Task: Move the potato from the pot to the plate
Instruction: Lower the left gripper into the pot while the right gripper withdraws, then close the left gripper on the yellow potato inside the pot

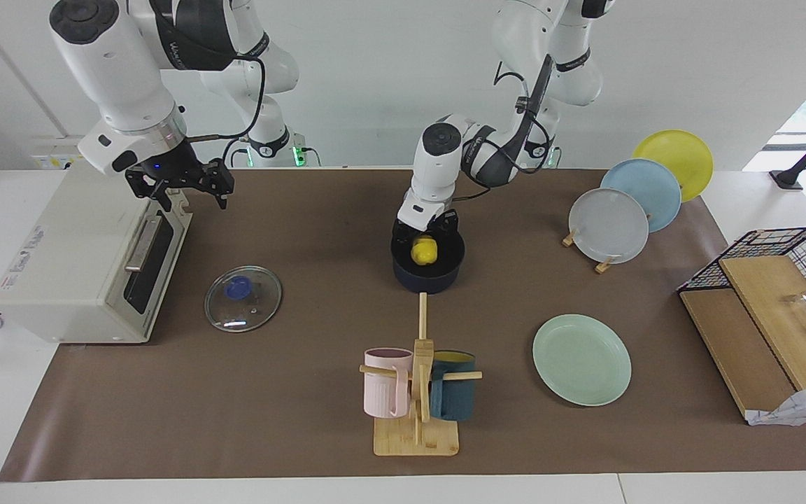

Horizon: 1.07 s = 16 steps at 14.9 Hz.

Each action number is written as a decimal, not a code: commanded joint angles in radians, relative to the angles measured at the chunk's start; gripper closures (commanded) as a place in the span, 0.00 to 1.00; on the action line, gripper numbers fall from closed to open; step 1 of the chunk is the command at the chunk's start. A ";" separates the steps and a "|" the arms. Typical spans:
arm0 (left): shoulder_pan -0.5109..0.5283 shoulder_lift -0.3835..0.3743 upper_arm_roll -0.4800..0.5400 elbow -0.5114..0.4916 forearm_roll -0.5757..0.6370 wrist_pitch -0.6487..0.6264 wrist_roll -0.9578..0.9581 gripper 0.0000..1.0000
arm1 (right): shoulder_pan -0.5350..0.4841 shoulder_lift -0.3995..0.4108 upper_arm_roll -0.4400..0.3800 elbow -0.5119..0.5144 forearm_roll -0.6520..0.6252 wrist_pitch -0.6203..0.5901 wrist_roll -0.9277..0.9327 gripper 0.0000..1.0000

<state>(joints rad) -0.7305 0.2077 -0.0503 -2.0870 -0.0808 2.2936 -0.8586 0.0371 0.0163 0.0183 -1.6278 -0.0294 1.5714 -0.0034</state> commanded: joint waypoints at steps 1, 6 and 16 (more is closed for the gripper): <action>-0.020 -0.011 0.018 -0.021 -0.019 0.018 0.003 0.64 | -0.003 -0.044 0.009 -0.058 -0.014 0.004 0.025 0.00; -0.009 -0.007 0.018 -0.008 -0.019 0.009 0.006 1.00 | -0.011 -0.032 0.009 -0.043 -0.012 0.013 0.028 0.00; 0.130 -0.037 0.021 0.301 -0.055 -0.365 0.100 1.00 | -0.011 -0.013 0.006 -0.003 -0.009 -0.002 0.026 0.00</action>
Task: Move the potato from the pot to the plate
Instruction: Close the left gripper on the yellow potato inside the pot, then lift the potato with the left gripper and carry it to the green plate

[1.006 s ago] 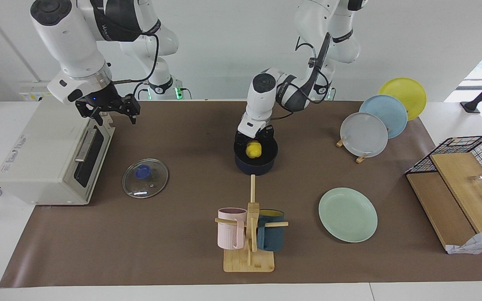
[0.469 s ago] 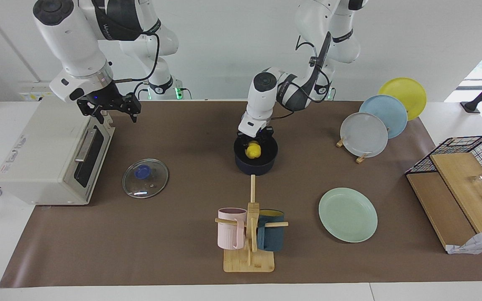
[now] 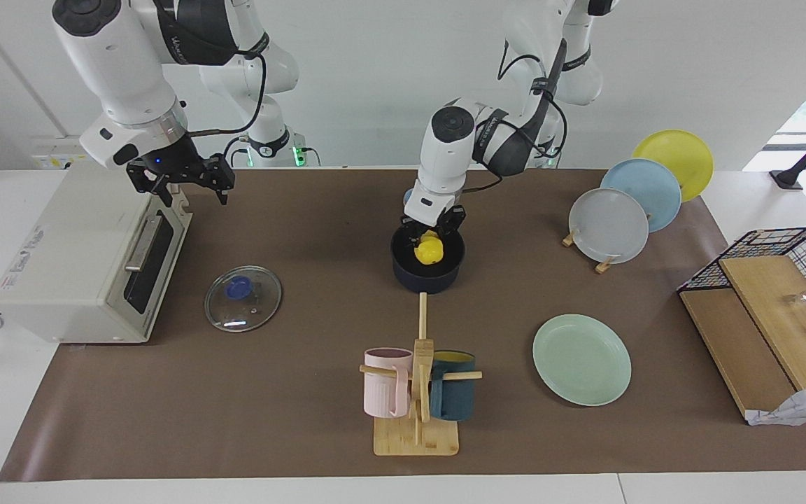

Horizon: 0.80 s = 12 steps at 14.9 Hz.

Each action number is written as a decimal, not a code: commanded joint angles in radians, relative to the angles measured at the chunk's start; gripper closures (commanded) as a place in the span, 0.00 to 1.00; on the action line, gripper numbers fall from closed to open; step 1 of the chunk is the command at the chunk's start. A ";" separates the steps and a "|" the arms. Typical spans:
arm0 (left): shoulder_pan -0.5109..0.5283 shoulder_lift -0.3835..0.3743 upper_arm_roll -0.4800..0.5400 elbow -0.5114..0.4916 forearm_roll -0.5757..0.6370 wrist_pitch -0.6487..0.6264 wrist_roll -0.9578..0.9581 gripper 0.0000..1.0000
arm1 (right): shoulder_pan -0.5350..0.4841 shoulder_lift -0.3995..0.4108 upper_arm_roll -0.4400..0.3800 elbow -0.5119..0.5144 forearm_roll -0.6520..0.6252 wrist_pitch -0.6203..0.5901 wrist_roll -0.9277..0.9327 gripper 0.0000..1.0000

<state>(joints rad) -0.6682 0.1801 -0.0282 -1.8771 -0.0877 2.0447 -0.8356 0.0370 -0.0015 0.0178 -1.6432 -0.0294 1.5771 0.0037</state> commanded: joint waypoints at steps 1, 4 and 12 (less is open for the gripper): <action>0.109 -0.002 0.002 0.166 -0.067 -0.180 0.125 1.00 | -0.011 0.005 0.005 0.013 -0.009 -0.028 0.019 0.00; 0.275 0.076 0.002 0.349 -0.077 -0.323 0.278 1.00 | -0.012 0.006 0.005 0.017 -0.009 -0.029 0.019 0.00; 0.536 0.289 0.005 0.469 -0.005 -0.226 0.713 1.00 | -0.014 0.006 0.005 0.019 -0.003 -0.022 0.019 0.00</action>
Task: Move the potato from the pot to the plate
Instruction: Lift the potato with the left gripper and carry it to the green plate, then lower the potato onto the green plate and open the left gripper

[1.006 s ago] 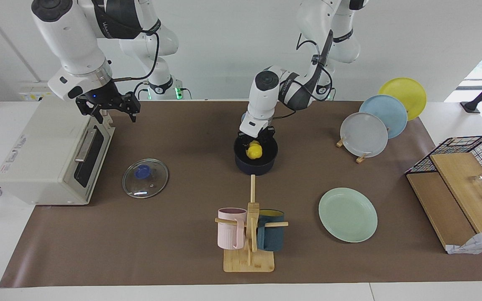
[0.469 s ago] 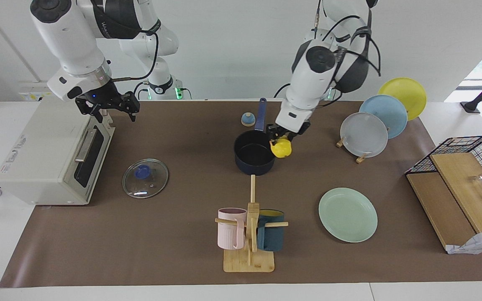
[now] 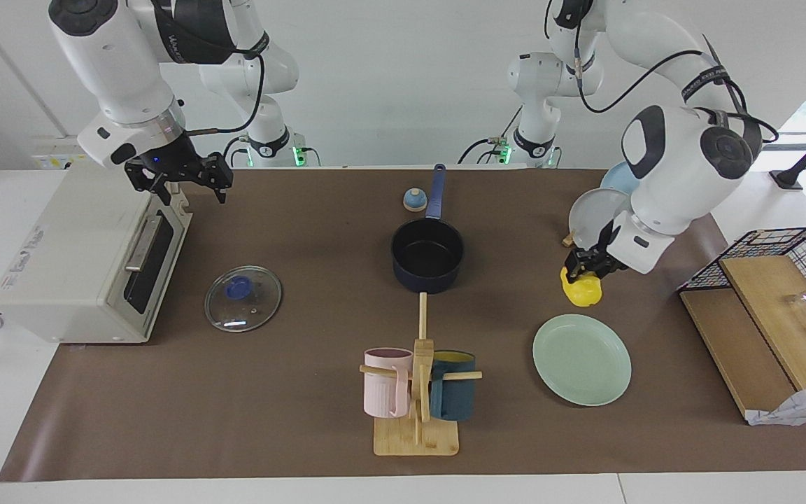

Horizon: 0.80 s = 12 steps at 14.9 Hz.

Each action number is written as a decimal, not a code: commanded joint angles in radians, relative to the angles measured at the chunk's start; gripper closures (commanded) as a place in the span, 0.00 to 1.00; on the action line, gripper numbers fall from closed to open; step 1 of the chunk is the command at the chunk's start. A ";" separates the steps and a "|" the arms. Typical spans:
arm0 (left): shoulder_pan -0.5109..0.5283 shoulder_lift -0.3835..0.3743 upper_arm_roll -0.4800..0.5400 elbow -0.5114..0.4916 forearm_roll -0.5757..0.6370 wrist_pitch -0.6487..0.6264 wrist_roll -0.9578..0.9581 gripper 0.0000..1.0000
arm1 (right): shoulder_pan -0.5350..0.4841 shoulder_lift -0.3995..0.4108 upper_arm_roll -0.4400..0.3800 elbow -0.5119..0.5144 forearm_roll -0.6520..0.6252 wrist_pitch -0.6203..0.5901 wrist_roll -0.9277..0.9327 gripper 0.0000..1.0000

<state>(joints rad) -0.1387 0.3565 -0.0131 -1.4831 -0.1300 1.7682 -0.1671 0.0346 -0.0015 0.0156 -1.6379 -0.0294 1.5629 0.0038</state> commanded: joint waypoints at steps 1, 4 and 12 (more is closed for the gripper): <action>0.010 0.148 -0.008 0.075 0.046 0.100 0.061 1.00 | -0.013 0.006 0.006 0.013 -0.003 -0.007 0.019 0.00; 0.013 0.194 -0.008 0.061 0.113 0.187 0.084 1.00 | -0.035 0.006 0.004 0.015 -0.001 -0.015 0.019 0.00; 0.004 0.202 -0.008 -0.015 0.113 0.258 0.092 1.00 | -0.061 0.003 0.010 0.016 0.006 -0.004 0.012 0.00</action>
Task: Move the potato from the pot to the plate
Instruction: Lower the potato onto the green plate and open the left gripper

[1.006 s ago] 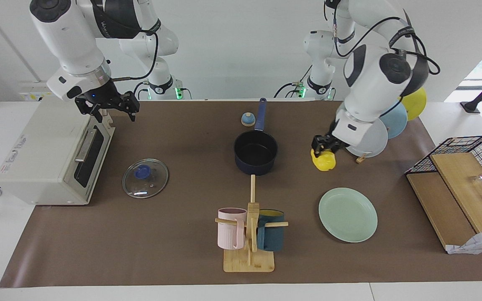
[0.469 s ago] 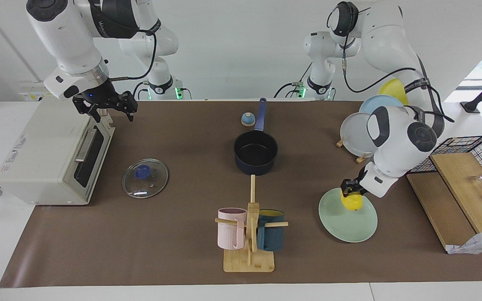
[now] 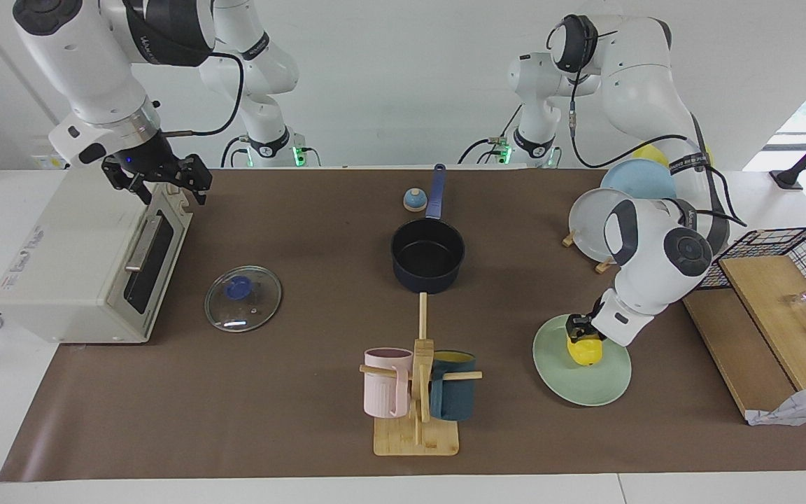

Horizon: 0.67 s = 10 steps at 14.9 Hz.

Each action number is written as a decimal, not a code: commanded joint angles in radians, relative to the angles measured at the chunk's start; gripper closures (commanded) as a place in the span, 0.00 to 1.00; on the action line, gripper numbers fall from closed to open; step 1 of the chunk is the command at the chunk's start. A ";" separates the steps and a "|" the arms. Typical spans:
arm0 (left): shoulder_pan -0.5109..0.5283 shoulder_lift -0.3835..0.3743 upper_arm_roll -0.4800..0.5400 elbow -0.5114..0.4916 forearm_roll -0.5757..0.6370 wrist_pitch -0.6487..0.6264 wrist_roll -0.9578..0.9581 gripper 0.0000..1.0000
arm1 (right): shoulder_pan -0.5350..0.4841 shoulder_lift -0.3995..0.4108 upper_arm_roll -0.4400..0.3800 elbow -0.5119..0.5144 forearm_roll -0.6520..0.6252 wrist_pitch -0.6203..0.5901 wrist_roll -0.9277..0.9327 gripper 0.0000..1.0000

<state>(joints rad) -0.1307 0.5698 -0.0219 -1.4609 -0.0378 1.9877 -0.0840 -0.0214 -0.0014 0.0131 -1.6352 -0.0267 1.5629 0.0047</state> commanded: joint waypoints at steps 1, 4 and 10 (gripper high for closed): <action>-0.004 -0.013 0.000 -0.042 0.021 0.040 0.009 0.70 | -0.002 0.000 0.013 0.015 0.004 -0.004 0.009 0.00; -0.006 -0.014 0.002 -0.041 0.021 0.028 0.007 0.00 | 0.000 -0.003 0.018 0.014 0.008 -0.009 0.017 0.00; 0.034 -0.216 0.002 -0.015 0.016 -0.128 -0.002 0.00 | 0.000 -0.006 0.018 0.012 0.008 -0.009 0.012 0.00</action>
<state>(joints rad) -0.1102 0.4865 -0.0190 -1.4467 -0.0373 1.9376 -0.0826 -0.0186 -0.0015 0.0263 -1.6263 -0.0262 1.5629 0.0046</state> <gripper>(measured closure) 0.000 0.000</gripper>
